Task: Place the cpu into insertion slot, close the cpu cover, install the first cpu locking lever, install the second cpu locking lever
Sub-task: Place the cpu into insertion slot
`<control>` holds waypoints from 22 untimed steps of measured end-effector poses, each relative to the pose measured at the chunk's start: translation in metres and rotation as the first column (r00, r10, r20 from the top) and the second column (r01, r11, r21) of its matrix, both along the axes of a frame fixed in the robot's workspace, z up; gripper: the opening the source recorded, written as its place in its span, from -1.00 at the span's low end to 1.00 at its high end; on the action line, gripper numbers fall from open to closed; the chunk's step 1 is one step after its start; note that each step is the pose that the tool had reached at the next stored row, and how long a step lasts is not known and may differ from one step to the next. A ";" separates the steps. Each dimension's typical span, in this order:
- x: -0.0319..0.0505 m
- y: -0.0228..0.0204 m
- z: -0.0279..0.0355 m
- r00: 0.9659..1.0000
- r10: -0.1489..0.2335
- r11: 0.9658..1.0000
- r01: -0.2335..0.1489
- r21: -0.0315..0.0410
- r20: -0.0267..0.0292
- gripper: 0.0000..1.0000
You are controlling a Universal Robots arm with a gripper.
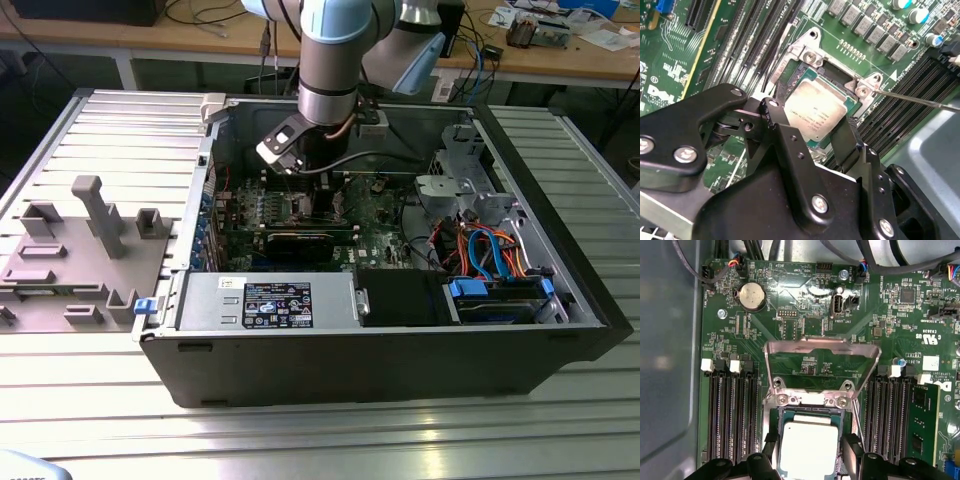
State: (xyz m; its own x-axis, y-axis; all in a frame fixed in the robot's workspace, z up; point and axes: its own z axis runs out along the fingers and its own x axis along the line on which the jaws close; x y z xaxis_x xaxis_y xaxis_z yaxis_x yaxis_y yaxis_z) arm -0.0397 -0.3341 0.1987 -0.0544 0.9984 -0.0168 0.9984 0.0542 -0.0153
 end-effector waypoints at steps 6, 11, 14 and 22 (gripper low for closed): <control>0.0003 0.0000 0.0000 1.000 0.017 1.000 -0.017 0.000 0.000 0.24; 0.0003 -0.0009 0.0000 1.000 0.025 1.000 -0.025 -0.001 0.000 0.24; 0.0003 -0.0009 0.0000 1.000 0.025 1.000 -0.025 -0.001 0.000 0.24; 0.0003 -0.0010 0.0000 1.000 0.026 1.000 -0.026 -0.001 0.000 0.24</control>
State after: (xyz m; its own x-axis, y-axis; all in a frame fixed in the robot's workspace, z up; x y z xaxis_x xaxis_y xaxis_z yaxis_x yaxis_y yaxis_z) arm -0.0395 -0.3351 0.1987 -0.0802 0.9966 -0.0178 0.9967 0.0799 -0.0155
